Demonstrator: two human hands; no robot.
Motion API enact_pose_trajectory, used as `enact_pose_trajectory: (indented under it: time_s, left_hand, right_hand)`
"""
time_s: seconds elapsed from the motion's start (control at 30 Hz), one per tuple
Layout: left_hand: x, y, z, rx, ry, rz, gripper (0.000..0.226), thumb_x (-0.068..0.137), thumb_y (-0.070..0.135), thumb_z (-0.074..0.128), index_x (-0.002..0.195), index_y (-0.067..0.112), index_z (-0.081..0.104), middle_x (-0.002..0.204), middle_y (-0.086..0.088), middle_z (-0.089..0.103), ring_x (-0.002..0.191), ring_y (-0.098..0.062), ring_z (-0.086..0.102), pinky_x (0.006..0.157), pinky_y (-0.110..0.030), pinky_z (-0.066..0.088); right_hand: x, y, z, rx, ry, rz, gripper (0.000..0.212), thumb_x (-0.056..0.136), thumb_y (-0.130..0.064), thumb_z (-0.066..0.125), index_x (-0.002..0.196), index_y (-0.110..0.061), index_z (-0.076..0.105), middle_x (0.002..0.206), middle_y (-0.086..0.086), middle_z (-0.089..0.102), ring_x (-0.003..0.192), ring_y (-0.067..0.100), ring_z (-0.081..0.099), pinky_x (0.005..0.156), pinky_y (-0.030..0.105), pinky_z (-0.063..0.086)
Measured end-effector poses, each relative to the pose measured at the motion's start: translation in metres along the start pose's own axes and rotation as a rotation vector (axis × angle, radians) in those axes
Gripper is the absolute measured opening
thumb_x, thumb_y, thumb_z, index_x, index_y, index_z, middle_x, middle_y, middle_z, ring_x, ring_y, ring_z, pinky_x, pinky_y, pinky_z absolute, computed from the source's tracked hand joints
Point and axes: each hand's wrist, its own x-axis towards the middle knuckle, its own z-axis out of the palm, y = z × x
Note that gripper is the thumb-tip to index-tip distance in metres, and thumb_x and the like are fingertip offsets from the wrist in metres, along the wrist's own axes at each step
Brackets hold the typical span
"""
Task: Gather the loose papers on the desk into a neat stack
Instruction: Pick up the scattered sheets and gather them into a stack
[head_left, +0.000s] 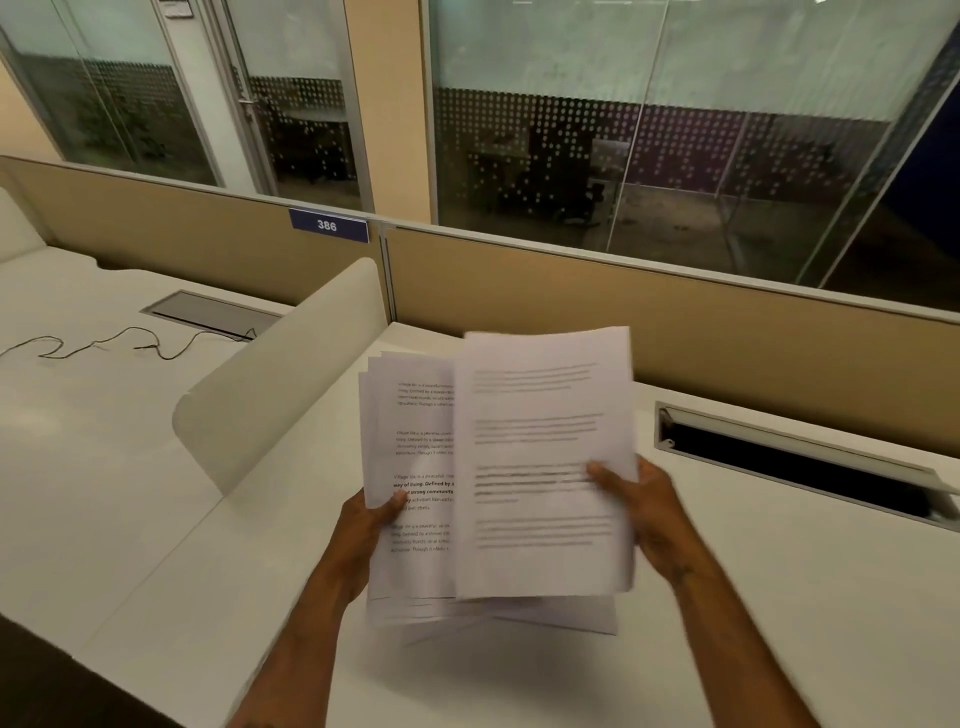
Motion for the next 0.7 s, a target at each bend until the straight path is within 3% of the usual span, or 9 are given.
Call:
enact_pose_trajectory:
  time_s: [0.1,0.23,0.37,0.47,0.5,0.6,0.7]
  left_hand:
    - [-0.012,0.003,0.009,-0.002,-0.009,0.025,0.066,0.075,0.046,0.08,0.128,0.011,0.063,0.117,-0.02,0.074,0.104,-0.042,0.072,0.091,-0.062,0.055]
    - [-0.022,-0.001,0.013,-0.068,-0.02,0.007,0.059,0.095,0.058,0.049,0.133,0.015,0.062,0.122,-0.021,0.072,0.109,-0.047,0.068,0.094,-0.067,0.051]
    - [-0.032,-0.007,0.012,-0.01,0.053,0.042,0.052,0.078,0.041,0.079,0.122,0.016,0.065,0.115,-0.015,0.076,0.097,-0.036,0.076,0.081,-0.053,0.061]
    - [-0.035,-0.014,-0.004,0.001,0.099,0.033,0.084,0.045,0.053,0.094,0.116,0.016,0.067,0.108,-0.013,0.079,0.094,-0.035,0.076,0.078,-0.051,0.062]
    - [-0.035,-0.015,-0.012,0.0,0.121,0.034,0.086,0.044,0.053,0.095,0.116,0.015,0.068,0.108,-0.013,0.079,0.096,-0.036,0.076,0.081,-0.053,0.061]
    - [-0.035,-0.014,-0.039,-0.008,0.159,0.038,0.046,0.077,0.03,0.083,0.117,0.013,0.068,0.112,-0.017,0.077,0.099,-0.039,0.074,0.088,-0.058,0.058]
    - [-0.036,-0.011,-0.069,-0.017,0.213,0.032,0.025,0.09,0.014,0.068,0.115,0.012,0.068,0.109,-0.015,0.078,0.097,-0.037,0.075,0.081,-0.051,0.062]
  right_hand:
    - [-0.001,0.024,0.037,-0.037,-0.081,0.035,0.041,0.084,-0.016,0.075,0.122,-0.008,0.065,0.118,0.013,0.074,0.106,0.032,0.071,0.097,0.048,0.055]
    - [-0.004,0.043,0.069,-0.112,-0.132,0.048,0.047,0.081,-0.023,0.08,0.123,-0.017,0.06,0.119,0.004,0.073,0.104,0.024,0.072,0.096,0.048,0.056]
    - [-0.004,0.046,0.085,-0.242,-0.134,0.02,0.045,0.084,-0.026,0.077,0.12,-0.022,0.05,0.116,-0.001,0.067,0.102,0.021,0.068,0.092,0.046,0.058]
    - [0.007,0.05,0.074,-0.261,-0.066,0.02,0.046,0.086,-0.037,0.072,0.124,-0.025,0.047,0.111,0.001,0.066,0.098,0.022,0.068,0.09,0.045,0.058]
    - [0.013,0.055,0.065,-0.315,0.01,0.027,0.046,0.087,-0.041,0.071,0.124,-0.025,0.048,0.111,0.005,0.067,0.098,0.026,0.068,0.09,0.046,0.057]
    - [0.033,0.085,0.027,-0.629,0.265,0.19,0.055,0.086,-0.046,0.069,0.129,-0.014,0.052,0.123,0.018,0.064,0.111,0.037,0.063,0.095,0.047,0.053]
    - [0.034,0.123,0.006,-0.966,0.333,0.387,0.078,0.082,-0.055,0.068,0.137,-0.006,0.043,0.138,0.023,0.047,0.125,0.042,0.048,0.098,0.052,0.048]
